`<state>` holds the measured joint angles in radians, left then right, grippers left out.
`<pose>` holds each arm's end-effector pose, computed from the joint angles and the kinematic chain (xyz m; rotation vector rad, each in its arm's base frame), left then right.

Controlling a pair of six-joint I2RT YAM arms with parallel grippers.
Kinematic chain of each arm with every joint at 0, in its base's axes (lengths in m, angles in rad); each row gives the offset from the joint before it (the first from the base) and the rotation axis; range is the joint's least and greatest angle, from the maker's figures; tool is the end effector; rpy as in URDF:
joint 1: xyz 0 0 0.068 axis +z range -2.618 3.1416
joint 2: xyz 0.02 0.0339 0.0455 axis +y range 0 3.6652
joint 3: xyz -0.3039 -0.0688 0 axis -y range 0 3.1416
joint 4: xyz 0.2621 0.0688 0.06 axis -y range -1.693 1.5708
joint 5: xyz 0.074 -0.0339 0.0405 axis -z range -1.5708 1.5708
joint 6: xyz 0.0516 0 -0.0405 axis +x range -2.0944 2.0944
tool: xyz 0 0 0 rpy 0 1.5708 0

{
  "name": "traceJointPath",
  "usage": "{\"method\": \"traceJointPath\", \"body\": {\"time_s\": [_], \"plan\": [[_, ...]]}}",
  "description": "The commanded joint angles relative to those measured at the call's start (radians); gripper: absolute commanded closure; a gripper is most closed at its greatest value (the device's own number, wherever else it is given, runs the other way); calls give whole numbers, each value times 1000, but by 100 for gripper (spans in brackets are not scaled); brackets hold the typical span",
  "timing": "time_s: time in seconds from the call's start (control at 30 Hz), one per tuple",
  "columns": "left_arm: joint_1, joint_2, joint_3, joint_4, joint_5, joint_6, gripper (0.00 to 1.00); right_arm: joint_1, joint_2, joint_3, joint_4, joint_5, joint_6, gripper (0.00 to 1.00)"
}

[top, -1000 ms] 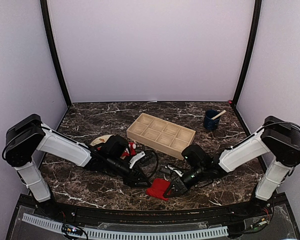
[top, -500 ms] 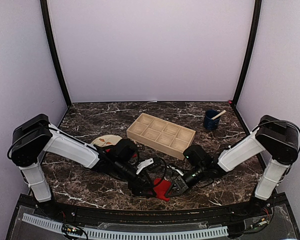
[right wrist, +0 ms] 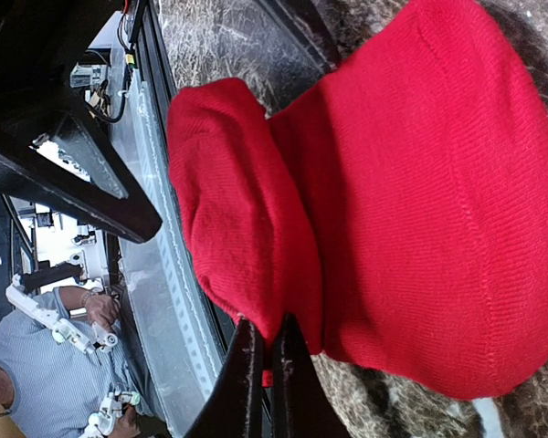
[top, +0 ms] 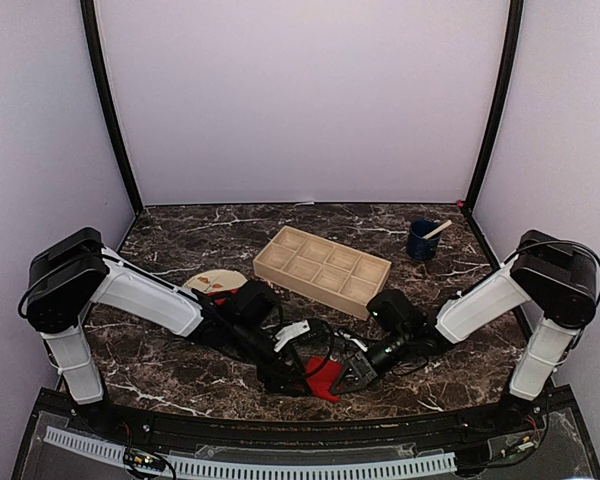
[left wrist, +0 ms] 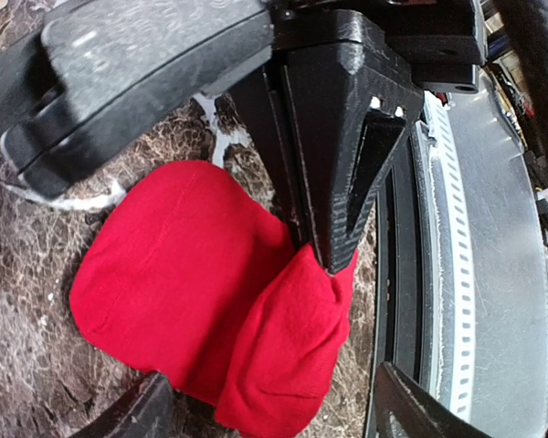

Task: Roll the socks
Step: Roll the sock at the center of the board.

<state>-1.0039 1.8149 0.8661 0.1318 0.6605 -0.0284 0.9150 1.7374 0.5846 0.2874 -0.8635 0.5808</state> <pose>0.1738 -0.3320 0.1467 1.4838 2.0670 -1.2443 0.1527 0.2627 0.1161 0.8727 -2.5060 -1.5387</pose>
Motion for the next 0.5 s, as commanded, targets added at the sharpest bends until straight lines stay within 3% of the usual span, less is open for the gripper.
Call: {"method": "traceJointPath", "body": {"time_s": [0.0, 0.1, 0.3, 0.47], "plan": [[-9, -1, 22, -20, -16, 21, 25, -8, 15, -8, 5, -2, -12, 100], [-13, 7, 28, -31, -16, 22, 33, -8, 16, -7, 2, -1, -17, 100], [-23, 5, 26, -44, -46, 18, 61, -8, 22, -6, -2, 4, -22, 100], [-28, 2, 27, -43, -57, 18, 70, -8, 26, -3, -12, 8, -29, 100]]}}
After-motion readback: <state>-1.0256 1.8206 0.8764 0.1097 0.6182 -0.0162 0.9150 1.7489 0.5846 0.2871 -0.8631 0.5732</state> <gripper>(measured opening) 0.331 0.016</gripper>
